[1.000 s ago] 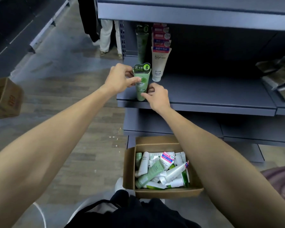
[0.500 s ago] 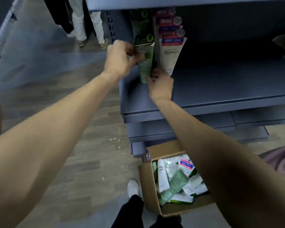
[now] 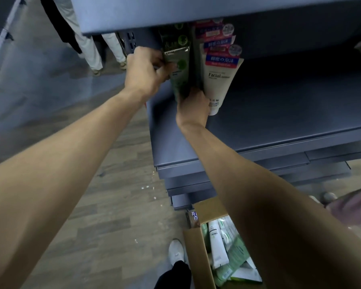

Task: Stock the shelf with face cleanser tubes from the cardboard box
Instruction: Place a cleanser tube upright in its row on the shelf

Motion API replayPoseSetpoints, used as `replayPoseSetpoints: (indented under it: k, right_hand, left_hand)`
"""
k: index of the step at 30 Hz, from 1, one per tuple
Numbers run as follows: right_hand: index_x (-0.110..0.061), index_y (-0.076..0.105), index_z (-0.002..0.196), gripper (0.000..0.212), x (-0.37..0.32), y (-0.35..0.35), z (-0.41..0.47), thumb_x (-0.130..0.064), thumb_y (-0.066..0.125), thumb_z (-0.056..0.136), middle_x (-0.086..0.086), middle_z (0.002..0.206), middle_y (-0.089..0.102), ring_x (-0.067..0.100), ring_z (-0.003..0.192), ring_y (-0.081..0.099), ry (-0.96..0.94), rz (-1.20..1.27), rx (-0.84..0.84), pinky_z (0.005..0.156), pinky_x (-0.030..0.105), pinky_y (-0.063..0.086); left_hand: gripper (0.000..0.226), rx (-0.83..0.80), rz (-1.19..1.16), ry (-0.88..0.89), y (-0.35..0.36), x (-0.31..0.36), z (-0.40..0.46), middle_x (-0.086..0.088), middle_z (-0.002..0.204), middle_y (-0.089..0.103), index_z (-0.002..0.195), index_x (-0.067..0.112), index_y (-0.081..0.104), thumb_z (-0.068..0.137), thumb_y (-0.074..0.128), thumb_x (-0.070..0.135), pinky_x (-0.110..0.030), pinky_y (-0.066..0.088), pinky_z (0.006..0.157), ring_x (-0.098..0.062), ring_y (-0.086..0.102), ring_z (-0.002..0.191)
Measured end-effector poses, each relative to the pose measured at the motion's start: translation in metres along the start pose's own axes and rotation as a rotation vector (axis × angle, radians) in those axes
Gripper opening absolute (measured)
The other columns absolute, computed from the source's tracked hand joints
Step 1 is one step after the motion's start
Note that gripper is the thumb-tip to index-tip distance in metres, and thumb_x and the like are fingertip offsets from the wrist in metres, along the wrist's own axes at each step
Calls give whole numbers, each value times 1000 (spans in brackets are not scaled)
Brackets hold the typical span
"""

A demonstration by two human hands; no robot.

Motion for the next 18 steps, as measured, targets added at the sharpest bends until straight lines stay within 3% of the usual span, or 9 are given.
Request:
replayPoseSetpoints:
  k: [4,8,13,18]
  right_hand:
    - [-7,53,127,28,-3,0,3,-17,44,102,9,127,60,26,117,58,36,-9,-23,71,23,31]
    - [-5,55,124,26,-4,-1,4,-15,45,101,11,125,61,28,115,59,81,39,-26,73,26,37]
    - [-5,53,126,27,-7,0,5,-13,48,101,11,128,60,27,118,58,84,30,-46,88,29,46]
    - [-5,54,126,27,-10,3,8,-13,46,101,10,128,59,26,118,57,50,10,-76,87,28,44]
  left_hand:
    - [50,-1,-40,-37,1,-5,7,-16,74,72,80,3,72,69,62,51,-45,58,62,-24,73,70]
    - [49,-17,-45,-35,4,-7,12,-16,75,72,80,1,71,70,64,49,-44,59,65,-20,72,67]
    - [49,-3,-67,-55,4,-9,14,-14,77,74,79,1,71,68,66,48,-45,60,68,-26,73,72]
    - [39,13,-60,-53,6,-6,14,-13,79,74,80,2,72,72,69,40,-43,60,67,-24,73,76]
Point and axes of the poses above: each hand's wrist, its own z-axis towards the middle knuckle, its own y-axis out of the palm, x = y × z, the point moved 8 cm from there along z, towards the middle knuckle
